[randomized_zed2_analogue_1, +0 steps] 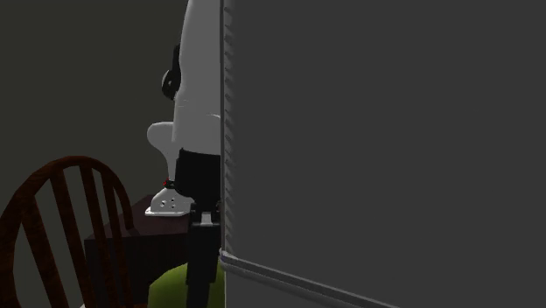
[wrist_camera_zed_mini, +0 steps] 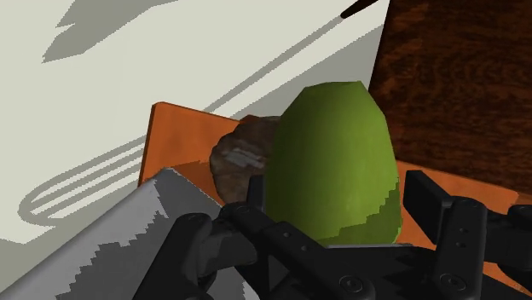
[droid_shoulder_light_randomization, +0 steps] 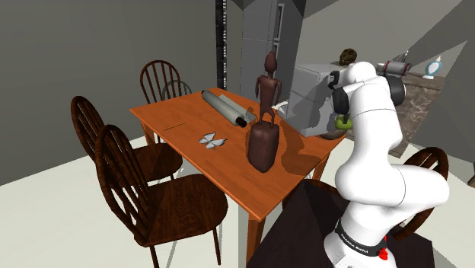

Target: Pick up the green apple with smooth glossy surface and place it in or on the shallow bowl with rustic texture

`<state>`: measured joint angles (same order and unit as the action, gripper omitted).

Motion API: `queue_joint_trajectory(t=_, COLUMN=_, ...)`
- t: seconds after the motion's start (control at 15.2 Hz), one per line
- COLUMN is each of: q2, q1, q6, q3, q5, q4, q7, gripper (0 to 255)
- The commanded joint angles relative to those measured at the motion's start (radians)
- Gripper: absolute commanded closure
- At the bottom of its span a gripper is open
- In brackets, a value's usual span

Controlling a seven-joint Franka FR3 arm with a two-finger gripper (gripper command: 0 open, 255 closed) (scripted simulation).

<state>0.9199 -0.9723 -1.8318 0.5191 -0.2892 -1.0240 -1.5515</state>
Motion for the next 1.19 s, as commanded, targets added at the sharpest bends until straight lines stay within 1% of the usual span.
queue_joint_trajectory(t=0.0, q2=0.053, q1=0.031, q6=0.008, q3=-0.027, q5=0.005, q4=-0.003, q7=-0.004, gripper=255)
queue_joint_trajectory(t=0.26, q2=0.051, q1=0.028, q6=0.007, q3=-0.034, q5=0.011, q4=-0.004, q7=-0.002, gripper=255)
queue_joint_trajectory(t=0.33, q2=0.086, q1=0.015, q6=0.024, q3=-0.041, q5=0.006, q4=0.05, q7=0.006, gripper=0)
queue_joint_trajectory(t=0.4, q2=0.092, q1=0.013, q6=0.01, q3=-0.042, q5=0.004, q4=0.042, q7=0.003, gripper=0)
queue_joint_trajectory(t=0.46, q2=0.125, q1=-0.004, q6=0.039, q3=-0.048, q5=0.0, q4=0.108, q7=0.011, gripper=0)
queue_joint_trajectory(t=0.53, q2=0.148, q1=-0.013, q6=0.029, q3=-0.053, q5=-0.005, q4=0.123, q7=0.009, gripper=0)
queue_joint_trajectory(t=0.59, q2=0.173, q1=-0.03, q6=0.053, q3=-0.056, q5=-0.007, q4=0.176, q7=0.012, gripper=0)
queue_joint_trajectory(t=0.66, q2=0.05, q1=0.024, q6=0.006, q3=-0.039, q5=0.016, q4=-0.004, q7=0.0, gripper=0)
queue_joint_trajectory(t=0.92, q2=0.045, q1=0.004, q6=0.131, q3=-0.04, q5=0.027, q4=0.124, q7=0.015, gripper=0)
queue_joint_trajectory(t=1.12, q2=0.045, q1=0.005, q6=0.131, q3=-0.039, q5=0.026, q4=0.124, q7=0.015, gripper=0)
